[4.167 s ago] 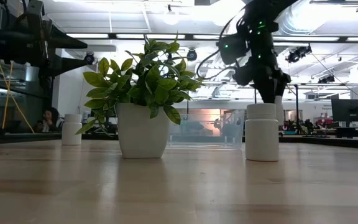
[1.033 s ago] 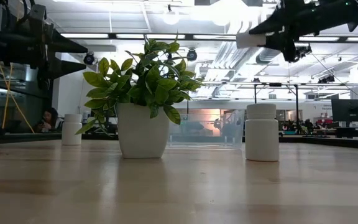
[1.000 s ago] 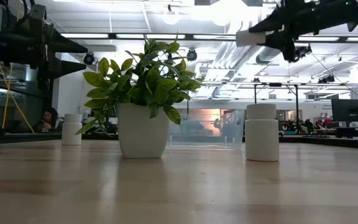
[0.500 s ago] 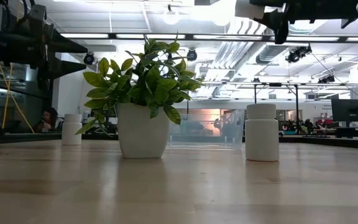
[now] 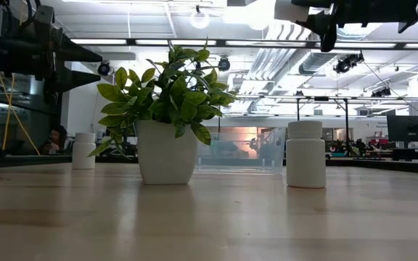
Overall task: Pick and place pill bottles into a basket
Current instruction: Put the white pill bottle in the transparent bin
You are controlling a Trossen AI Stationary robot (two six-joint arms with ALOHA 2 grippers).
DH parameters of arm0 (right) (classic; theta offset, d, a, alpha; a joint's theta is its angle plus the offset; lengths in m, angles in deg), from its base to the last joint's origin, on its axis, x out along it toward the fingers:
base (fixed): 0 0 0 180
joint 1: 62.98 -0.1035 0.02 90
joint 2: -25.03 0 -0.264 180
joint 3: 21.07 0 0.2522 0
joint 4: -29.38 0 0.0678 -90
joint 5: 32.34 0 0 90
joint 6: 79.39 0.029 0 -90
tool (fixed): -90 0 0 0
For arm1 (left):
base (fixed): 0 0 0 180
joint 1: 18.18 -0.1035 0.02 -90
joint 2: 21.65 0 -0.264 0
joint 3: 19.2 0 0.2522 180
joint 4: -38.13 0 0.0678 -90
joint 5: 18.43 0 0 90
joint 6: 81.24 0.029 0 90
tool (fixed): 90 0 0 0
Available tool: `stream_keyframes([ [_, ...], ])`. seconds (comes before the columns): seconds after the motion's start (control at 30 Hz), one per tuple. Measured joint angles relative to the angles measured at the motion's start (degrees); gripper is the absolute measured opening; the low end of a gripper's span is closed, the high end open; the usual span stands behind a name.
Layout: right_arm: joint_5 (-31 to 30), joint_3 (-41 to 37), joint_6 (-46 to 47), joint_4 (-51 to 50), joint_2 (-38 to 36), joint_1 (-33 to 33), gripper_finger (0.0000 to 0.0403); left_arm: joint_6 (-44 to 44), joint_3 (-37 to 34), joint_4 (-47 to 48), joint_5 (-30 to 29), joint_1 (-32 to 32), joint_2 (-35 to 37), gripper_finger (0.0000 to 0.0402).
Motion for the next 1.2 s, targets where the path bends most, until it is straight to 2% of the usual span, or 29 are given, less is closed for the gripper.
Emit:
stream_keyframes([
  [0.7, -1.3, 0.0, 7.17, 2.22, 0.09, -0.4, 0.0167, 0.0, 0.0, 0.0, 0.0, 0.0, 0.0, 0.0262],
  [0.87, -5.13, 0.0, 9.36, 2.2, 0.09, -2.64, 0.0167, -0.02, -0.01, -0.01, -0.02, 0.0, 0.0, 0.0262],
  [1.2, -18.04, 0.0, 12.33, 2.17, 0.22, -9.04, 0.0167, -0.02, -0.02, -0.02, -0.07, 0.0, 0.0, 0.0262],
])
